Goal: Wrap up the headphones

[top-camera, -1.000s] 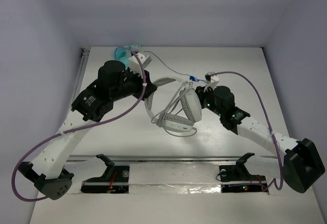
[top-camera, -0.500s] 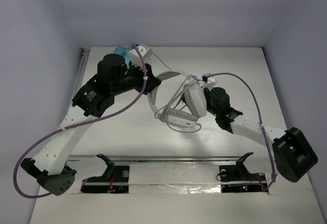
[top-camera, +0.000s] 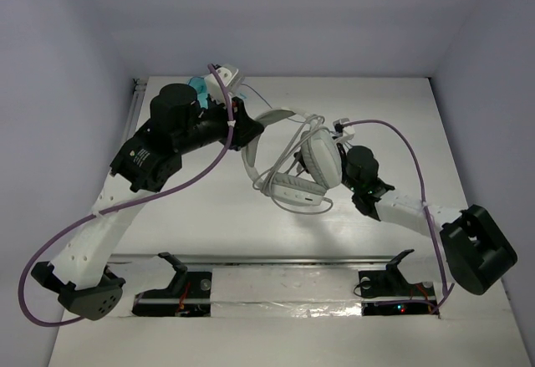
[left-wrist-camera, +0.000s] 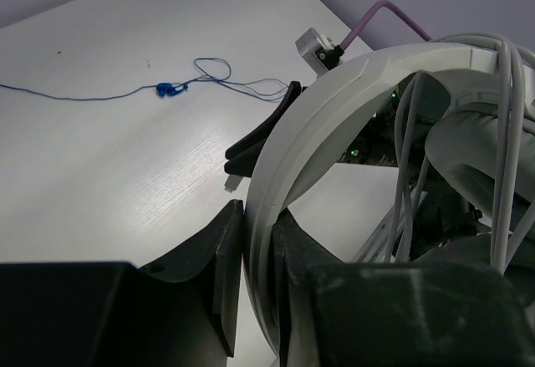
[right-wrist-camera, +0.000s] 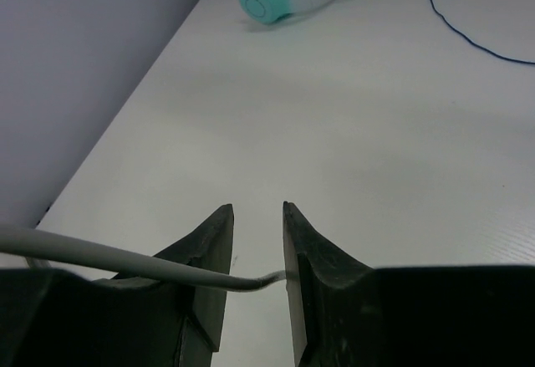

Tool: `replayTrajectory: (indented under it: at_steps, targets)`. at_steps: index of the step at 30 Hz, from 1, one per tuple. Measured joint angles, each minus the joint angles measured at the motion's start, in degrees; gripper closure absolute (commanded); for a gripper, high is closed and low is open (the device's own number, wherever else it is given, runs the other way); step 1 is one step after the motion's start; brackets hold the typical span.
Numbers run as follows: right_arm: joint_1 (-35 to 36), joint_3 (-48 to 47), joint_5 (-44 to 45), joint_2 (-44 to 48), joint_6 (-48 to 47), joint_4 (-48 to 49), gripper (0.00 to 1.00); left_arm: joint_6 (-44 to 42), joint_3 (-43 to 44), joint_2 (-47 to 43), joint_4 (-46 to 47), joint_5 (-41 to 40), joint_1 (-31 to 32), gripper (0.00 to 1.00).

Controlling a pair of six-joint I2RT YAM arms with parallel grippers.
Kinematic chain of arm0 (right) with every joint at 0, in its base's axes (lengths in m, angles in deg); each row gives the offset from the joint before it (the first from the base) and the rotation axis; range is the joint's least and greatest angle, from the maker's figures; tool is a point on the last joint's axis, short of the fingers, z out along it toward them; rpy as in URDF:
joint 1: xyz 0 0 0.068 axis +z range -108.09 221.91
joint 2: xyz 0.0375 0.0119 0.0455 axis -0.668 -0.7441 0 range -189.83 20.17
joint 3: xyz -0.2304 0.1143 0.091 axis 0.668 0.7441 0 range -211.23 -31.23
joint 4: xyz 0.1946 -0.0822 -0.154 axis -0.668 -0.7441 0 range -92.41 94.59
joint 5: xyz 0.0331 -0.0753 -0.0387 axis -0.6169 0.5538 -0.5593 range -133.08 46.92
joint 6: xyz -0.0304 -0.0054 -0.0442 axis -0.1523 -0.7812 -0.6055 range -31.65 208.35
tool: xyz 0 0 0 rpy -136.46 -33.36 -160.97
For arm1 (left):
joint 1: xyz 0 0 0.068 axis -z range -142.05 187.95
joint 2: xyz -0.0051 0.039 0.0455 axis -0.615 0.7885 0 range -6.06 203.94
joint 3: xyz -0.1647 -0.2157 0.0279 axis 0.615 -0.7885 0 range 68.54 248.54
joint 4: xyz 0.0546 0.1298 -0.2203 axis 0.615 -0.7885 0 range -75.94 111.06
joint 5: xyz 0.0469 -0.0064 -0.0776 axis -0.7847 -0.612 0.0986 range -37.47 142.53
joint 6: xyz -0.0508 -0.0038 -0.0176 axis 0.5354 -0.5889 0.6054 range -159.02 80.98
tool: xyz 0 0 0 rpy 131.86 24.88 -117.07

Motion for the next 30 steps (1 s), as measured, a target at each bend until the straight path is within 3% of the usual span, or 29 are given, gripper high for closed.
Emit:
replayTrajectory:
  at_steps: [8,20,24,26,30]
  targets:
    - [0.00,3.52,-0.42,-0.72,2.40,2.78,0.63,1.53,0.76,0.04,-0.02,0.17,0.00,1.00]
    - [0.00,5.16,-1.92,-1.09,5.81,6.78,0.70,4.72,1.31,0.13,2.34,-0.37,0.00,1.00]
    - [0.00,6.29,-3.32,-1.25,7.87,7.82,0.80,6.97,1.14,0.76,4.83,-1.49,0.00,1.00]
    - [0.02,6.29,-4.09,-1.36,8.79,7.93,0.90,8.28,0.61,1.09,6.29,-2.34,0.00,1.00]
    - [0.37,6.34,-6.40,-1.57,12.20,8.31,0.92,11.52,-1.99,1.27,9.88,-5.64,0.00,1.00]
